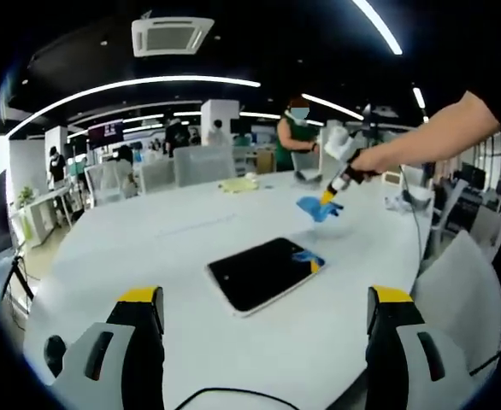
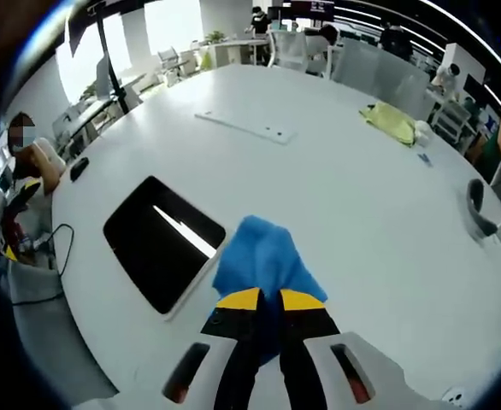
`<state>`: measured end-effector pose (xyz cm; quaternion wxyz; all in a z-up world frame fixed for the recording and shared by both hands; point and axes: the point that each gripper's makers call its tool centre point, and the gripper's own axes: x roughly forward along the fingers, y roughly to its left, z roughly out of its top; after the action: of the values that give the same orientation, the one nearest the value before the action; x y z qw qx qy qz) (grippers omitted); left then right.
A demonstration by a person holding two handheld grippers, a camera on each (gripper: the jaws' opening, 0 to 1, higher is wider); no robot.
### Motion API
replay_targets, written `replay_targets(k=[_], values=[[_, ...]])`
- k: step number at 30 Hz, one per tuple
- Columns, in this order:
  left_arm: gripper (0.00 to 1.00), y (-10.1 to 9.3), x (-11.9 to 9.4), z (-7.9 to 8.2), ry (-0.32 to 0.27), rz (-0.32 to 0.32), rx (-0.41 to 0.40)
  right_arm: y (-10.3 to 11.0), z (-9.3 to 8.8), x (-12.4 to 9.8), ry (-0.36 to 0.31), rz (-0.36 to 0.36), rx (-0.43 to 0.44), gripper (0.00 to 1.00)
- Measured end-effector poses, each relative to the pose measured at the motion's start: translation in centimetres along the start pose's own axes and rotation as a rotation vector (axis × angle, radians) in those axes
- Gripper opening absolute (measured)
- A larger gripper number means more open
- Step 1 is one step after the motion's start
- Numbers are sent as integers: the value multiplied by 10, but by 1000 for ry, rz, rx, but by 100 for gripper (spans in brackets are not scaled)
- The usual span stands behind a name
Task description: Wipe the mirror surface with the cleaning cloth until all visible marks leave the cleaned area.
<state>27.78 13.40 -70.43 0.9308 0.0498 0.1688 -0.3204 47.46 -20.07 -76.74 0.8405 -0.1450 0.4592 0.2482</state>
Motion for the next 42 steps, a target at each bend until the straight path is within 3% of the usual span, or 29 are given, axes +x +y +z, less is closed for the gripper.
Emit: replay_targets(k=[8, 13, 15, 17, 19, 20, 21, 24, 29, 33, 42], values=[[99, -19, 10, -7, 7, 12, -46, 1, -4, 0, 9, 2, 0, 2], [99, -38, 15, -14, 15, -11, -16, 1, -5, 0, 14, 0, 1, 2], [99, -33, 15, -14, 18, 9, -6, 2, -7, 1, 20, -1, -9, 2], [91, -27, 12, -11, 1, 34, -63, 3, -7, 1, 23, 0, -15, 2], [88, -29, 12, -12, -24, 30, -58, 3, -7, 2, 24, 0, -17, 2], [91, -31, 13, -11, -46, 29, -37, 3, -8, 2, 25, 0, -17, 2], [100, -31, 14, -13, -71, 39, 43, 2, -8, 3, 24, 0, -17, 2], [99, -29, 13, -29, 1, 30, -21, 4, -6, 3, 23, 2, -18, 3], [99, -21, 14, -21, -47, 59, 21, 7, -5, 6, 32, 4, -19, 3], [99, -22, 14, -23, -38, 53, 45, 13, -3, 10, 35, 13, -20, 3], [99, -15, 13, -43, 61, 56, 63, 20, -2, 22, 68, 7, -28, 3]])
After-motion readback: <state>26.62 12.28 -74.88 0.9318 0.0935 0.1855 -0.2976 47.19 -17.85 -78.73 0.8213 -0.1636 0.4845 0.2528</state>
